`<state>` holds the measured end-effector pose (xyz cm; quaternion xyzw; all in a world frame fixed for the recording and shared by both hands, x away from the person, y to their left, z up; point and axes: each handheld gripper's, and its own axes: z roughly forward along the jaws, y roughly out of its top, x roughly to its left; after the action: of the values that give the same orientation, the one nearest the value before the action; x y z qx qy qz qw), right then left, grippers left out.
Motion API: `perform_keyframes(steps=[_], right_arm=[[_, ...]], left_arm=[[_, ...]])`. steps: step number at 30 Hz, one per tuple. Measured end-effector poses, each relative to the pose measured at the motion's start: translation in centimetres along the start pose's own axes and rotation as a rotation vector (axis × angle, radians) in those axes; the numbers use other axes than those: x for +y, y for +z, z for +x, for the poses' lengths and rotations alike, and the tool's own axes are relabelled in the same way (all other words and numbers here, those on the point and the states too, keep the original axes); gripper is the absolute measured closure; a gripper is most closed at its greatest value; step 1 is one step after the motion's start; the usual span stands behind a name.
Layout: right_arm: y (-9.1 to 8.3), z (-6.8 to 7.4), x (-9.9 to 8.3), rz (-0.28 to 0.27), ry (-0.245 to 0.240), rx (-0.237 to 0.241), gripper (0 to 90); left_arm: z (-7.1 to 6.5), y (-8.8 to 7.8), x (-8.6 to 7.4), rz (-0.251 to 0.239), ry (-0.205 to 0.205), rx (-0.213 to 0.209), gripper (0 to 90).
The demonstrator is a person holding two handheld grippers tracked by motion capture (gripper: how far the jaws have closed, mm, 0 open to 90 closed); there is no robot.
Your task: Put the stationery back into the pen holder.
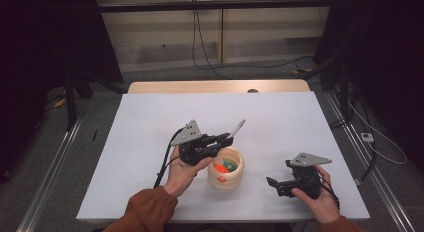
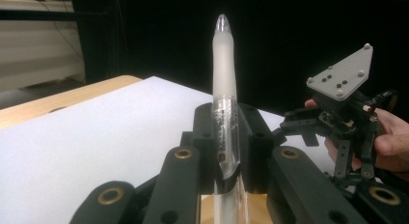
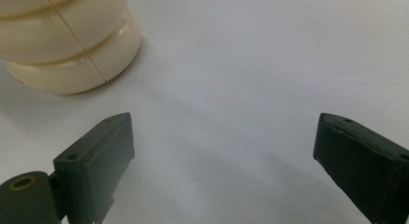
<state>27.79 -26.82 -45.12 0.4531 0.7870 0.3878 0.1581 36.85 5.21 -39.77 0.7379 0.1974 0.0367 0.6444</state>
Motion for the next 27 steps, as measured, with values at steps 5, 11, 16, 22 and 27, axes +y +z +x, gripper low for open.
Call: perform_keyframes(steps=[5, 11, 16, 22, 27], right_arm=[[0.0, 0.0, 0.0, 0.003, -0.005, 0.004, 6.9], [0.1, 0.0, 0.0, 0.006, -0.007, 0.006, 6.9], [0.1, 0.0, 0.0, 0.006, -0.009, 0.007, 6.9], [0.1, 0.1, 0.0, 0.007, -0.011, 0.008, 6.9], [0.2, 0.1, 0.0, 0.009, -0.014, 0.012, 6.9]], left_arm=[[-0.2, 0.6, 0.0, 0.001, 0.004, -0.01, 79.7], [-0.4, 1.0, -0.4, 0.02, 0.003, -0.018, 79.7], [-0.5, 0.7, -0.9, 0.036, -0.005, -0.02, 79.6], [-0.1, -0.2, -1.4, 0.035, -0.026, -0.004, 79.6], [-0.1, -0.8, -1.3, 0.066, -0.017, 0.006, 79.4]])
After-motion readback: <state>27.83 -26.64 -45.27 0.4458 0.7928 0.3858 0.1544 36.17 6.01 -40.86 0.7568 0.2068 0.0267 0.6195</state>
